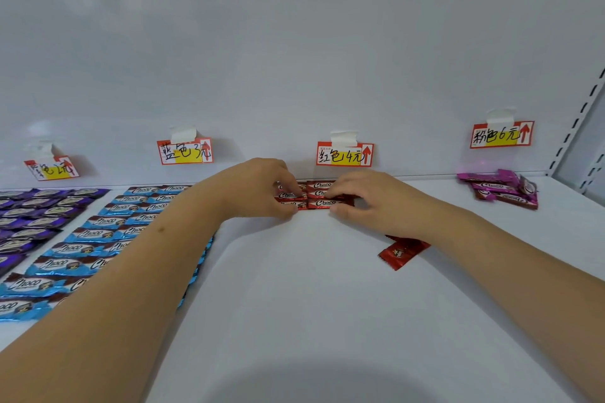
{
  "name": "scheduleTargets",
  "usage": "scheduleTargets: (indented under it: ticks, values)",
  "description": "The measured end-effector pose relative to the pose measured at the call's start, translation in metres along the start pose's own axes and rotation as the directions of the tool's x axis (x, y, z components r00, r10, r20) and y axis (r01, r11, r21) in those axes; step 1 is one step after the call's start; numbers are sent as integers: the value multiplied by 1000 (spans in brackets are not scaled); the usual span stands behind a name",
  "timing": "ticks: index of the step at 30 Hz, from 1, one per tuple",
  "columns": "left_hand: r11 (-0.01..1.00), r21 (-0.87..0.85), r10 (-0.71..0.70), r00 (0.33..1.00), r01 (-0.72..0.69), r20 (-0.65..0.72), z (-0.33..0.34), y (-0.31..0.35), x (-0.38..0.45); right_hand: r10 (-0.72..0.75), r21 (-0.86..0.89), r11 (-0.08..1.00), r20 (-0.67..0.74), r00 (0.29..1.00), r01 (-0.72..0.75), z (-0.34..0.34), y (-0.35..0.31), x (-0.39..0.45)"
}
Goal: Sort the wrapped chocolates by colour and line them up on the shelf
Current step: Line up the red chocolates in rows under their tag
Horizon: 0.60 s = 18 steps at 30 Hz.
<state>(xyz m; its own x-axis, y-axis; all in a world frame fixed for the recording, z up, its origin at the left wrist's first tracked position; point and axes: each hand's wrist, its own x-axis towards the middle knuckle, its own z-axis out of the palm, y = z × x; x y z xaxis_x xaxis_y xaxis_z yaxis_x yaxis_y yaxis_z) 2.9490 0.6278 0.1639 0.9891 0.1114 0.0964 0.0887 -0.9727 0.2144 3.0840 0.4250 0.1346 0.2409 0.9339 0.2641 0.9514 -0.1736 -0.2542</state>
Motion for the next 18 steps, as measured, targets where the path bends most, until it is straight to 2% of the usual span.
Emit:
scheduleTargets:
  ticks: [7,9,12,13,15,18]
  values:
    - [1000,-14,3,1000,-4,-23,-1,1,0,24,13,1000,-26,999,-24,-6,0,-1]
    - [999,-35,29,997,-32,-72,-2,9,2,105,20,994,-116,988,-104,-21,5,-4]
    - [988,-113,91,987,-106,-134,4,41,2,301,-46,947,-222,927,-318,-51,19,-16]
    - [982,-141,111,985,-129,-131,9,54,2,376,-82,914,-202,905,-398,-60,25,-22]
    - [969,-185,145,984,-162,-103,21,80,-1,516,-170,837,-72,853,-521,-73,29,-34]
    - [962,-181,190,978,-203,-84,36,105,-4,663,-286,739,152,733,-610,-83,26,-45]
